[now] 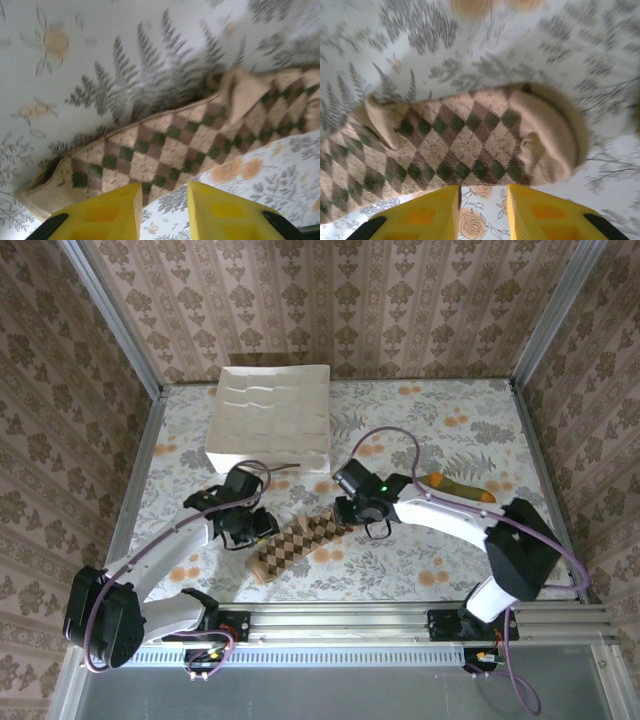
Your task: Roll the socks
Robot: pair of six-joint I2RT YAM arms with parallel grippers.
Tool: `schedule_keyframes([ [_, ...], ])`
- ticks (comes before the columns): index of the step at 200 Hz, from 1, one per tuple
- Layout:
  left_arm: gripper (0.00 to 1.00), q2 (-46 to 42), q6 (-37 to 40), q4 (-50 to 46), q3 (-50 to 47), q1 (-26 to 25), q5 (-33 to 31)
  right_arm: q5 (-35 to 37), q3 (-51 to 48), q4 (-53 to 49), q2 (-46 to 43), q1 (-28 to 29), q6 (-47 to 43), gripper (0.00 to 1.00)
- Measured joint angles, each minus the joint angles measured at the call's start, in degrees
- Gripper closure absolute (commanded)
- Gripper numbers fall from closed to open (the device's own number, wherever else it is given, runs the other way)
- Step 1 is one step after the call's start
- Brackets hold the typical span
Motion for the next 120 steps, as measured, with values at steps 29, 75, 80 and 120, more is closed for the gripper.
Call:
schedule_keyframes([
  [29, 0.69, 1.0, -1.6, 3.1, -4.4, -0.2, 2.5, -2.3, -0.1, 3.1, 5.9, 0.7, 1.6, 0.7],
  [75, 0.7, 2.3, -5.6, 9.9, -9.9, -1.6, 5.7, -5.2, 5.6, 5.4, 15.0, -2.2, 1.2, 0.71],
  [80, 0.7, 2.4, -6.2, 10.8, -10.4, -1.7, 6.0, -5.3, 6.7, 5.8, 16.0, -2.7, 1.1, 0.71],
  [120, 0.7, 4.3, -13.2, 20.4, -13.3, -4.2, 8.4, -7.5, 14.6, 6.4, 22.2, -7.5, -2.0, 0.71],
])
